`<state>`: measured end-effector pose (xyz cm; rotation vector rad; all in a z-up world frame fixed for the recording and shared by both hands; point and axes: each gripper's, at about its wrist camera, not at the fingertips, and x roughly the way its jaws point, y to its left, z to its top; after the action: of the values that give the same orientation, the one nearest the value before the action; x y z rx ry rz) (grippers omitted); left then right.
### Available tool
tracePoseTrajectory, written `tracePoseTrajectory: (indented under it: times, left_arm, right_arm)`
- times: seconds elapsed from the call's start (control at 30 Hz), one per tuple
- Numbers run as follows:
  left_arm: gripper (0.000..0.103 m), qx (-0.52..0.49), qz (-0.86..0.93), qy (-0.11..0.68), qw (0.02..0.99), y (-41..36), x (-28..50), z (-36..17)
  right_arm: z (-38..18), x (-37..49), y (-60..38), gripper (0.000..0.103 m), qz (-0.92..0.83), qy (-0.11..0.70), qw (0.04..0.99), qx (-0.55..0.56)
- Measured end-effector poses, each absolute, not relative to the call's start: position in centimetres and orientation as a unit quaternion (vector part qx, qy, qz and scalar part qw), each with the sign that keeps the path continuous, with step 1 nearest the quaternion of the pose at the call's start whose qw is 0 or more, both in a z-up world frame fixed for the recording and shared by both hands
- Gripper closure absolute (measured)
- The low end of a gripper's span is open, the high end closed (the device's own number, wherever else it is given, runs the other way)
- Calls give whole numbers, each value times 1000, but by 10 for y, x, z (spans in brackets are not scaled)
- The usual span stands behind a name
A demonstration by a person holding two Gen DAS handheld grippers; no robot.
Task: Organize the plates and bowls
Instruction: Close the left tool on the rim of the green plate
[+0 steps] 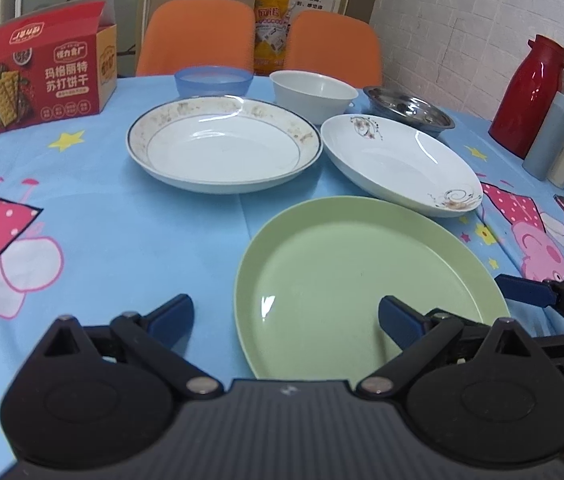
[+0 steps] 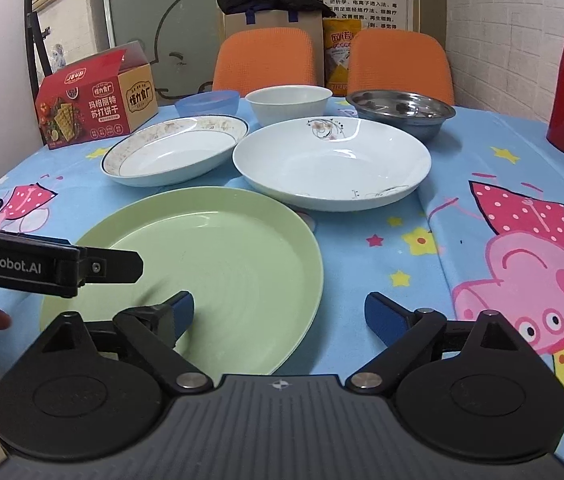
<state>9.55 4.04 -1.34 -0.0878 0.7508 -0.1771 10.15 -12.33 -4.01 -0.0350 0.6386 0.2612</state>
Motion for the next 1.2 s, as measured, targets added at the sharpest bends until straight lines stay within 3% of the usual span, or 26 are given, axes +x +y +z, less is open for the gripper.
tracePoseTrajectory:
  times: [0.1, 0.13, 0.17, 0.23, 0.27, 0.37, 1.03, 1.13, 1.2]
  left_arm:
    - [14, -46, -90, 358, 928, 39, 93, -14]
    - [25, -44, -93, 350, 931, 39, 91, -14]
    - [51, -29, -93, 347, 933, 36, 89, -14]
    - [53, -28, -86, 347, 934, 35, 88, -13]
    - [59, -35, -82, 349, 933, 36, 88, -12]
    - [60, -40, -64, 351, 934, 39, 85, -8]
    - [59, -68, 36, 344, 936, 131, 70, -6]
    - [57, -71, 27, 348, 934, 130, 67, -10]
    - [47, -69, 18, 344, 936, 130, 66, -11]
  right_arm:
    - [-40, 99, -122, 0, 137, 307, 942, -23]
    - [-40, 97, -121, 0, 143, 303, 942, -21]
    - [-40, 94, -119, 6, 145, 298, 943, -21]
    - [-41, 91, -119, 15, 137, 290, 947, -16]
    - [-42, 90, -120, 21, 131, 287, 949, -13]
    - [-40, 89, -118, 26, 123, 288, 950, -5]
    - [-35, 106, -21, 25, 207, 284, 935, -33]
    - [-37, 104, -22, 21, 210, 288, 933, -38]
    - [-39, 104, -24, 17, 213, 291, 932, -30]
